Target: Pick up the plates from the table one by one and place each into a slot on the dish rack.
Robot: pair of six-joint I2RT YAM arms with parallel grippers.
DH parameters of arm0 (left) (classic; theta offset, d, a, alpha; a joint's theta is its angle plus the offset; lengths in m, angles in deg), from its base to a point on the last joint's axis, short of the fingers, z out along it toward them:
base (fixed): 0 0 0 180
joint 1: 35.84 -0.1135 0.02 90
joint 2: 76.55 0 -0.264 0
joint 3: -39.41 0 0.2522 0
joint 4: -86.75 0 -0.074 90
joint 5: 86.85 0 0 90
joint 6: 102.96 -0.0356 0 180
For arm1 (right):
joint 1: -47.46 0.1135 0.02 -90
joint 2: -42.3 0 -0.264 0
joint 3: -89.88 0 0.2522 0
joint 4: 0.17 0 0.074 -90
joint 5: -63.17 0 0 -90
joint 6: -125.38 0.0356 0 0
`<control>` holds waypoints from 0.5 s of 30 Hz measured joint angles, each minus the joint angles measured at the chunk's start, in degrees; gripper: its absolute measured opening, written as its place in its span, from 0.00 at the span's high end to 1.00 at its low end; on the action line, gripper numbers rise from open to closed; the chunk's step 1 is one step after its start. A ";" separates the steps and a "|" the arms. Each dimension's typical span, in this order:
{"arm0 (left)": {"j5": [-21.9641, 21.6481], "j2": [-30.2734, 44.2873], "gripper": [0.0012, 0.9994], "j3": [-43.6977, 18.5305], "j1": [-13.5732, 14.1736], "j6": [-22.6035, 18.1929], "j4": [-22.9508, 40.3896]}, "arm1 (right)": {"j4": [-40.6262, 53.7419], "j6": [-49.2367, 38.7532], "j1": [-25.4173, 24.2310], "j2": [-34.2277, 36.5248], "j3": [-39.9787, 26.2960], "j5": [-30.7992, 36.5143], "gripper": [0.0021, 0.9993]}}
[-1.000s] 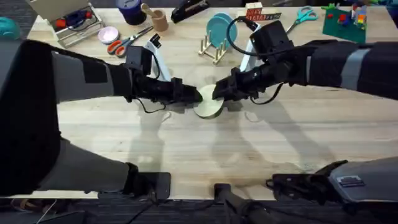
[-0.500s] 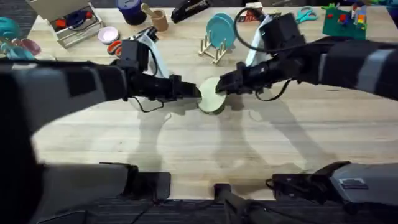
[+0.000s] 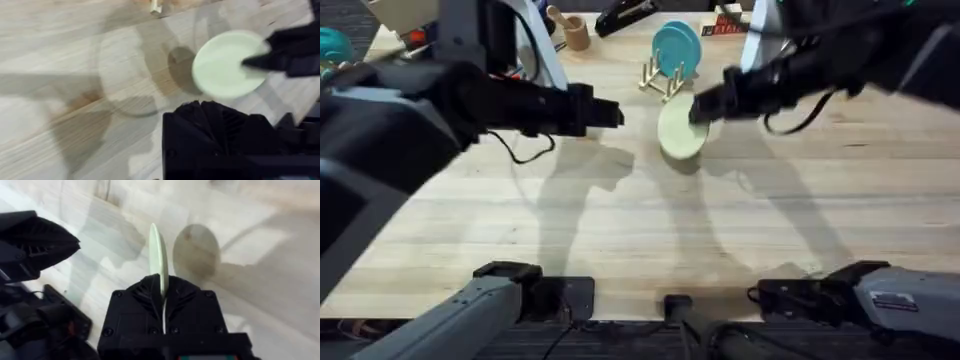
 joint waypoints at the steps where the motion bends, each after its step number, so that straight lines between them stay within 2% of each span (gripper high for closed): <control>1: -1.36 -0.60 0.96 -1.42 0.00 -0.92 2.09 | 1.27 -1.59 0.00 0.00 -1.91 0.91 0.97; 8: -10.38 -2.03 0.96 -11.12 0.84 -7.20 13.60 | 5.72 -13.89 -0.02 -0.02 -15.33 8.33 0.97; 15: -19.07 -2.01 0.95 -17.67 6.96 -10.53 18.66 | 7.08 -22.29 -0.02 0.29 -24.04 12.79 0.97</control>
